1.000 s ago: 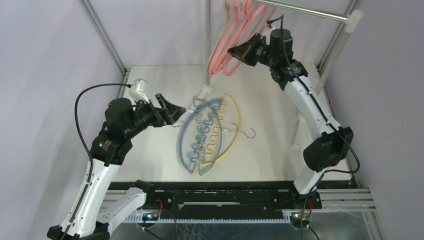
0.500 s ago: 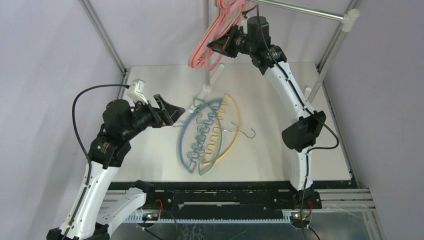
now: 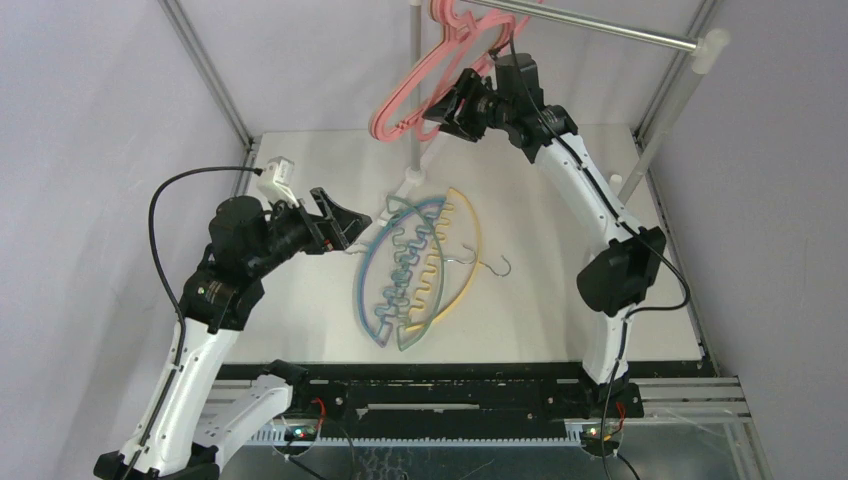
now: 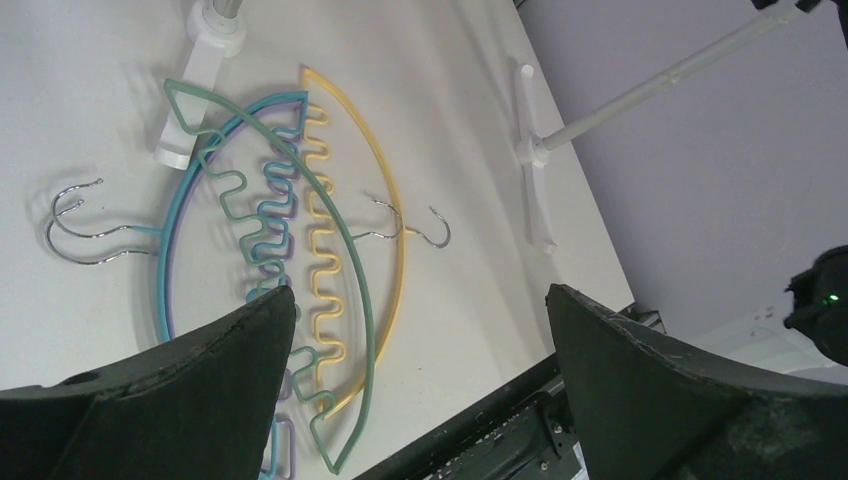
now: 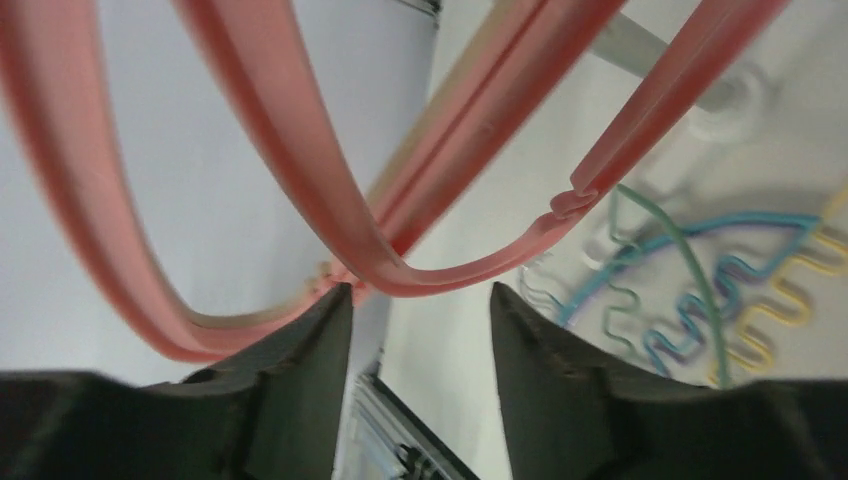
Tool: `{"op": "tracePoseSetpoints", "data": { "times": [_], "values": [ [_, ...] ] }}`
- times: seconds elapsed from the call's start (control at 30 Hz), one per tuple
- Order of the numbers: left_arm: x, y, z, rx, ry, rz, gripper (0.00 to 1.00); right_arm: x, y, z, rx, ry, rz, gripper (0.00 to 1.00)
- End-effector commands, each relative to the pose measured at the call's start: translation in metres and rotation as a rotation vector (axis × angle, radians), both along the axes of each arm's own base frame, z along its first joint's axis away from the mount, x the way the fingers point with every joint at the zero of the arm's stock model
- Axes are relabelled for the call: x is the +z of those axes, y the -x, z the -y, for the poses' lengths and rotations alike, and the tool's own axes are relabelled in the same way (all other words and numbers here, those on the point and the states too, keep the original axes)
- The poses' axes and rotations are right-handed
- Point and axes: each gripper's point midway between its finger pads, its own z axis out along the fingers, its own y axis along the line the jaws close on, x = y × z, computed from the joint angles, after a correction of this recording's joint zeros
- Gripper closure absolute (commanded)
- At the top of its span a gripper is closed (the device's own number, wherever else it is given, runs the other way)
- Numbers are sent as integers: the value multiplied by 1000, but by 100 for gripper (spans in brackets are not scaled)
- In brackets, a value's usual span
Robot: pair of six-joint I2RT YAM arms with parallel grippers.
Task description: Organize the hangers
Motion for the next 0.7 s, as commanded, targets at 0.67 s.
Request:
{"op": "tracePoseSetpoints", "data": {
  "times": [0.67],
  "values": [
    [-58, -9, 6, -50, -69, -82, 1, -69, 157, 112, -80, 392, -9, 17]
  ]
}}
